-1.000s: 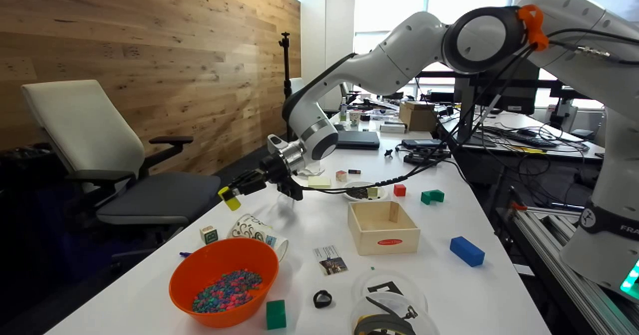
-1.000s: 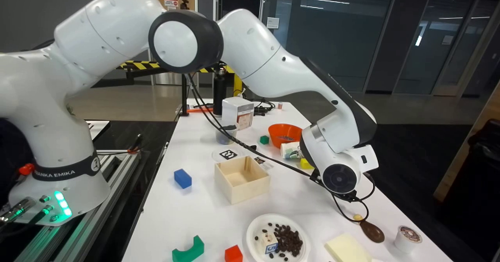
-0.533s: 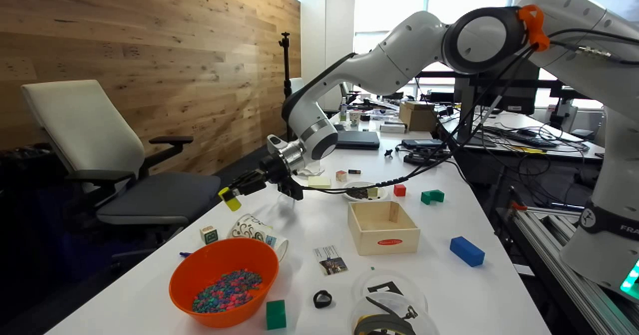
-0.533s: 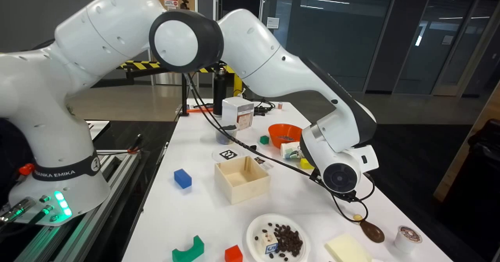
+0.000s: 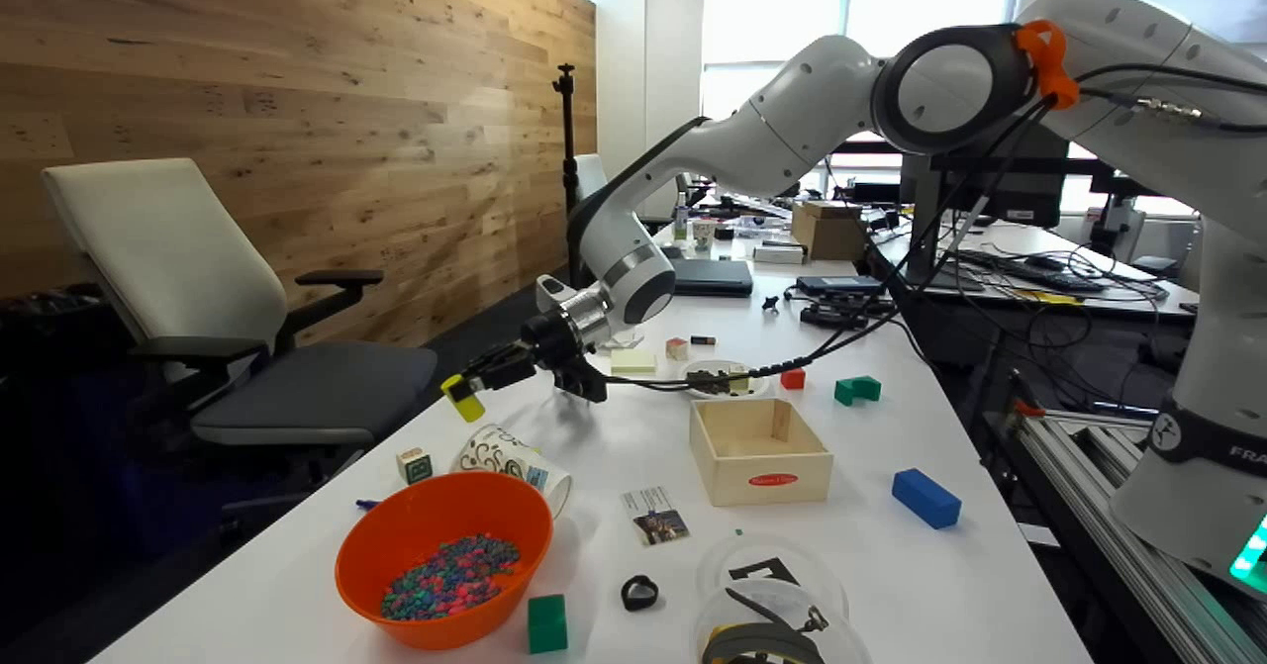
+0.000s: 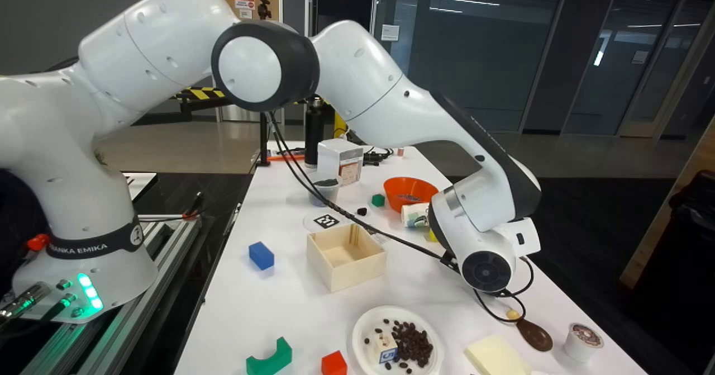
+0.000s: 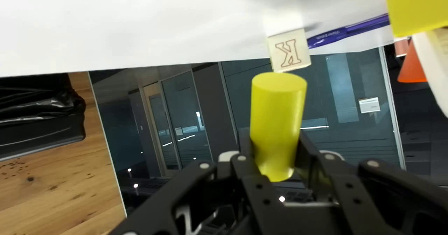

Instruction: Put the right yellow block upright

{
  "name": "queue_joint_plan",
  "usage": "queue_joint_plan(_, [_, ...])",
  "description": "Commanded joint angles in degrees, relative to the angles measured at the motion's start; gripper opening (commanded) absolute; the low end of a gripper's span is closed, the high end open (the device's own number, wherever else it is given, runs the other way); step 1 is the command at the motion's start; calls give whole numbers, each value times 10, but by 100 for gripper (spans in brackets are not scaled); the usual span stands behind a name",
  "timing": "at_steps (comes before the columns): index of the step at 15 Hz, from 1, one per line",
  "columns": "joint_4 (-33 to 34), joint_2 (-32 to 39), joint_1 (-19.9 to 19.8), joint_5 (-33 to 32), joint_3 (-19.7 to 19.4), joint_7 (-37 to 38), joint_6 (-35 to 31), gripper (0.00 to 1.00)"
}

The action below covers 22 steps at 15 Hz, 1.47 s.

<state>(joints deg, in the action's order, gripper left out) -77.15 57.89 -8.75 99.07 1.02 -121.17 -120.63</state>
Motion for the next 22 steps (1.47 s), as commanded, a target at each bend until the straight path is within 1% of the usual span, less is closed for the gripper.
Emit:
queue_joint_plan(1, [25, 28, -21, 25, 8, -5, 45, 8])
queue_joint_plan(7, [42, 58, -45, 73, 17, -51, 127, 8])
queue_joint_plan(12, [55, 76, -43, 76, 9, -109, 185, 8])
queue_joint_plan(16, [66, 89, -40, 68, 3, -147, 205, 8])
queue_joint_plan(19, [81, 99, -38, 69, 1, -170, 202, 8])
queue_joint_plan(22, [94, 110, -36, 66, -3, -172, 191, 8])
